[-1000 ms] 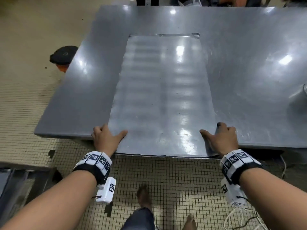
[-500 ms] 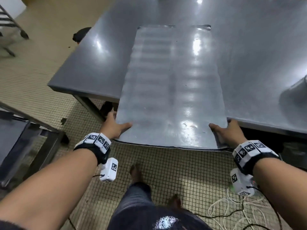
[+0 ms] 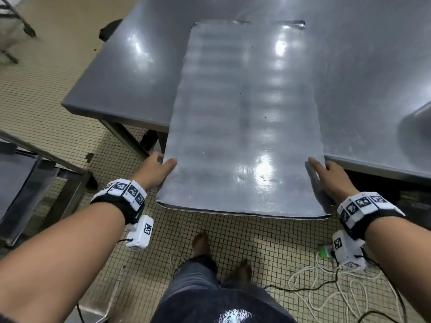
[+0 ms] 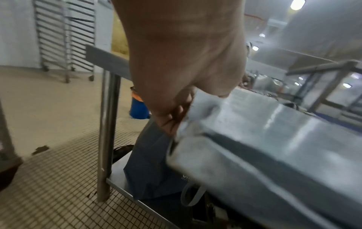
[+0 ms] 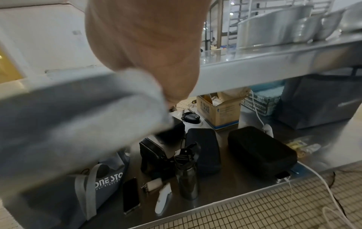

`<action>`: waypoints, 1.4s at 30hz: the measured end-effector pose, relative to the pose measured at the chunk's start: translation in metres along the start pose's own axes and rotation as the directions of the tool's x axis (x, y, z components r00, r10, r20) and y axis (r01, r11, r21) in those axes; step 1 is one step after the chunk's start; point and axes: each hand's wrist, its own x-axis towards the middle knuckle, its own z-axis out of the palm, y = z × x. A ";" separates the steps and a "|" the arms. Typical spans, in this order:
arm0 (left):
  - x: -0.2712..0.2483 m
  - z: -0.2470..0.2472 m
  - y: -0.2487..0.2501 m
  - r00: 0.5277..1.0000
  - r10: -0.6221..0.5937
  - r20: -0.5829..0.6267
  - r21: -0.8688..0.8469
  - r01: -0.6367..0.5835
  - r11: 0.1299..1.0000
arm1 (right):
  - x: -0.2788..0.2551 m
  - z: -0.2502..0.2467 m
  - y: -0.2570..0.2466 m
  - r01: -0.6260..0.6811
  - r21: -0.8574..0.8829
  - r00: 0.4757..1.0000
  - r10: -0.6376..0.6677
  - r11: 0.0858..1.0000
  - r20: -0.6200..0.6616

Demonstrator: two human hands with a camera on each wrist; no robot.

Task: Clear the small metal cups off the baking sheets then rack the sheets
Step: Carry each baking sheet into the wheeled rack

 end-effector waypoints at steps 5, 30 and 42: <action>0.020 0.017 0.015 0.990 0.059 -0.128 0.114 -0.044 0.992 | 0.018 0.012 0.001 -0.040 -0.008 0.995 0.039 0.999 -0.087; -0.030 -0.139 0.043 0.816 0.190 -0.546 -0.138 -0.311 0.940 | -0.017 -0.006 -0.217 0.447 0.325 0.894 -0.430 0.833 -0.128; -0.124 -0.317 0.008 0.452 0.096 -0.887 -0.049 -0.298 0.953 | -0.032 0.075 -0.441 0.779 0.299 0.566 -0.823 0.551 0.044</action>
